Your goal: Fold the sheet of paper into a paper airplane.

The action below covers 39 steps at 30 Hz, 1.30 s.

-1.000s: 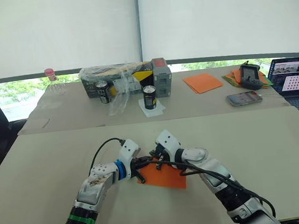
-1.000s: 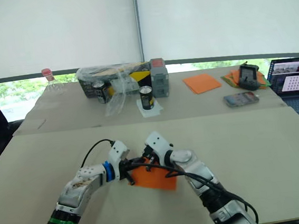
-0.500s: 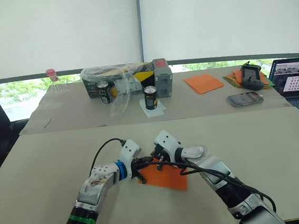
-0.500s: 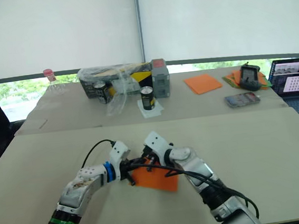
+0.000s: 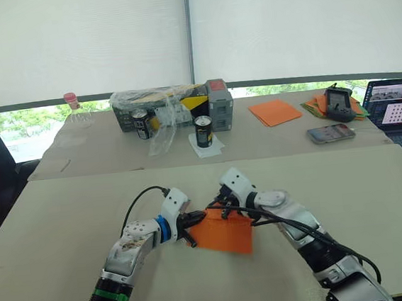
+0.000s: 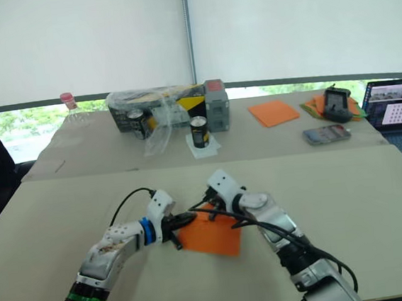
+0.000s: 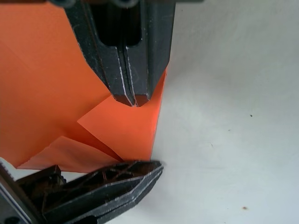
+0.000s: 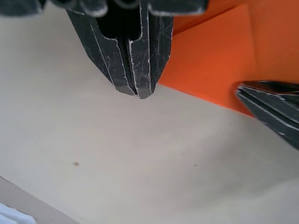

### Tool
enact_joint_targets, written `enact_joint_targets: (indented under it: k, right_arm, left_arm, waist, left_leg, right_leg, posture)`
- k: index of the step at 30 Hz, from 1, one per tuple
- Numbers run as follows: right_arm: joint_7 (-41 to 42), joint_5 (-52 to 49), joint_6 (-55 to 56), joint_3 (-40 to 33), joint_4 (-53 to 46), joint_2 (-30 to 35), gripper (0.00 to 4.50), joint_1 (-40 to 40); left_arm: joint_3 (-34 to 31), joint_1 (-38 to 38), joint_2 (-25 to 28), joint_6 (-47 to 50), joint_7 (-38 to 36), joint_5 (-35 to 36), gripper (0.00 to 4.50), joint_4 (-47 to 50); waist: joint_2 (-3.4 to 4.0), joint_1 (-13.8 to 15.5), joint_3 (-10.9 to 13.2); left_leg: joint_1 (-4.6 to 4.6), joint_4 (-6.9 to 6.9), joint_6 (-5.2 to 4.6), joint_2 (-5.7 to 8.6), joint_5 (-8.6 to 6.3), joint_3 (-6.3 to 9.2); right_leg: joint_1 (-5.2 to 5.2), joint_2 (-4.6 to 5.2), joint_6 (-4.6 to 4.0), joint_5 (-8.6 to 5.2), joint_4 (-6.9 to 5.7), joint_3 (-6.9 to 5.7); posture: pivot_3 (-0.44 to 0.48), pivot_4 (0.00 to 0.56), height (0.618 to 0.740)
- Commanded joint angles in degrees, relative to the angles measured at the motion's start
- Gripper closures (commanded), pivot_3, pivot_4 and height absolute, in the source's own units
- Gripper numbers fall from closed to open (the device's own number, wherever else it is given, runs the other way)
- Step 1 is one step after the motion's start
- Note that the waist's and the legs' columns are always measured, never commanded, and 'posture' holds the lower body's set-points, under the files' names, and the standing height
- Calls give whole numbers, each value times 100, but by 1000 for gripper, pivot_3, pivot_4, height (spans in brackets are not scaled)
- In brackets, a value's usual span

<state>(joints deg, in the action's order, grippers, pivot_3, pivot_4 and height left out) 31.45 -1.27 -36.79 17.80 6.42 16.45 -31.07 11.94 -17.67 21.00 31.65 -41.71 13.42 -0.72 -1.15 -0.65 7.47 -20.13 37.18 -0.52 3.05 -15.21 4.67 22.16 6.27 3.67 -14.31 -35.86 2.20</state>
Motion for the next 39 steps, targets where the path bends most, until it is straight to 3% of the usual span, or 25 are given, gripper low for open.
enact_joint_targets:
  k: [1,14,30,39]
  right_arm:
    - [-146,210,-214,-49,380,155,4500,95]
    - [-139,-158,1100,-593,-315,-47,4500,-115]
    - [360,-26,664,0,-519,14,4500,482]
    - [0,112,208,-332,-40,186,4500,331]
  left_arm:
    - [251,356,90,442,58,-195,4467,-474]
    - [213,206,-99,327,142,-193,4467,-510]
    - [268,225,-178,262,163,-254,4467,-494]
    - [256,245,-184,227,191,-264,4467,-509]
  waist:
    - [0,-1,0]
    - [7,14,7]
    - [7,64,10]
    - [6,88,9]
  left_leg:
    - [0,0,0,0,0,0]
    - [-9,0,3,2,3,1]
    - [-12,0,2,4,3,2]
    - [-9,0,3,6,4,4]
  right_leg:
    - [0,0,0,0,0,0]
    - [4,3,1,0,-1,2]
    - [5,6,2,-1,3,0]
    - [2,6,2,-1,3,-3]
  posture:
    - [0,150,739]
    - [0,150,739]
    - [0,150,739]
    - [0,150,739]
